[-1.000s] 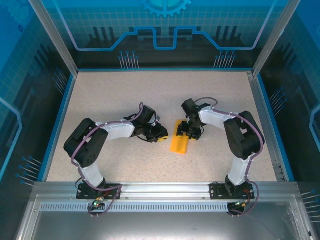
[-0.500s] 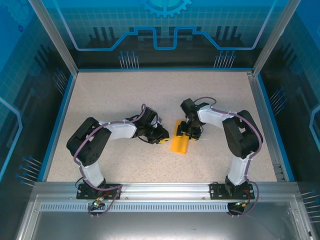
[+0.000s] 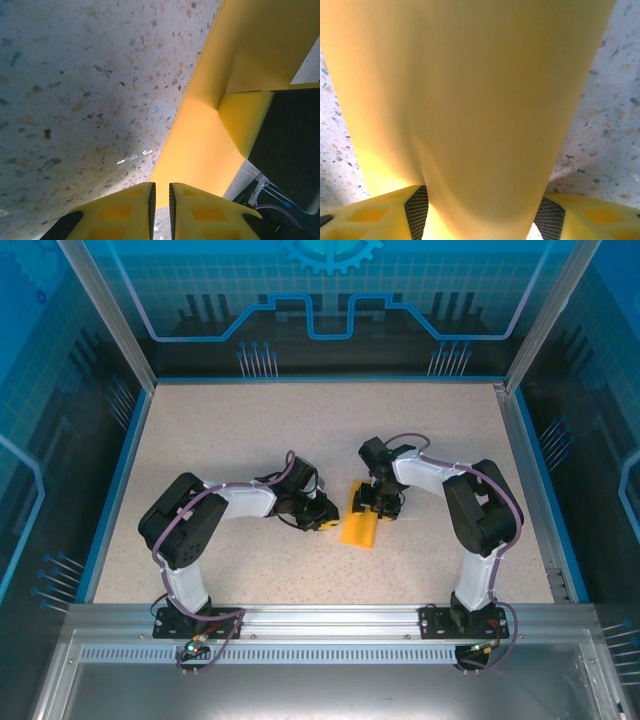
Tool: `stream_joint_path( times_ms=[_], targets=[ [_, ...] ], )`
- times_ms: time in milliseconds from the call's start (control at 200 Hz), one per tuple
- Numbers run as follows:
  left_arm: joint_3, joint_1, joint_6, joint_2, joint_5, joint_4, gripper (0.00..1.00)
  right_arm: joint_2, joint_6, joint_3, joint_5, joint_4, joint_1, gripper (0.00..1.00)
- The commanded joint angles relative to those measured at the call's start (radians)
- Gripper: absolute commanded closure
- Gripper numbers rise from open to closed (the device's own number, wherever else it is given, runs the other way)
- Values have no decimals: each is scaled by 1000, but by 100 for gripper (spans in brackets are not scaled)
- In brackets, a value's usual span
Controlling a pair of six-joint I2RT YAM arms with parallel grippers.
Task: Fold a paper plane with a square sheet of paper (pick it up from the middle)
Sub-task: Fold the square sheet of paper in half at the center of the table.
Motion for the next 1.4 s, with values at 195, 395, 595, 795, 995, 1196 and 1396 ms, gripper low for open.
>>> stream_joint_path(
  times_ms=[195,395,595,795,995,1196,1396],
  targets=[
    [31,-10,30,9,26,-14,82,189,-37,-78,-16,116,38,36],
    [37,-13,31,9,35,-12,82,199,-44,-77,-13,115,38,36],
    [37,-13,31,10,36,-11,83,209,-50,-75,-9,115,38,36],
    [35,-14,30,12,35,-12,83,216,-53,-75,-10,116,38,36],
    [40,-17,29,14,43,-6,83,222,-47,-68,-12,114,38,35],
    [48,-21,26,25,70,12,85,230,-43,-68,-16,115,37,35],
    [66,-34,36,48,98,21,86,235,-43,-70,-15,115,38,35]
  ],
)
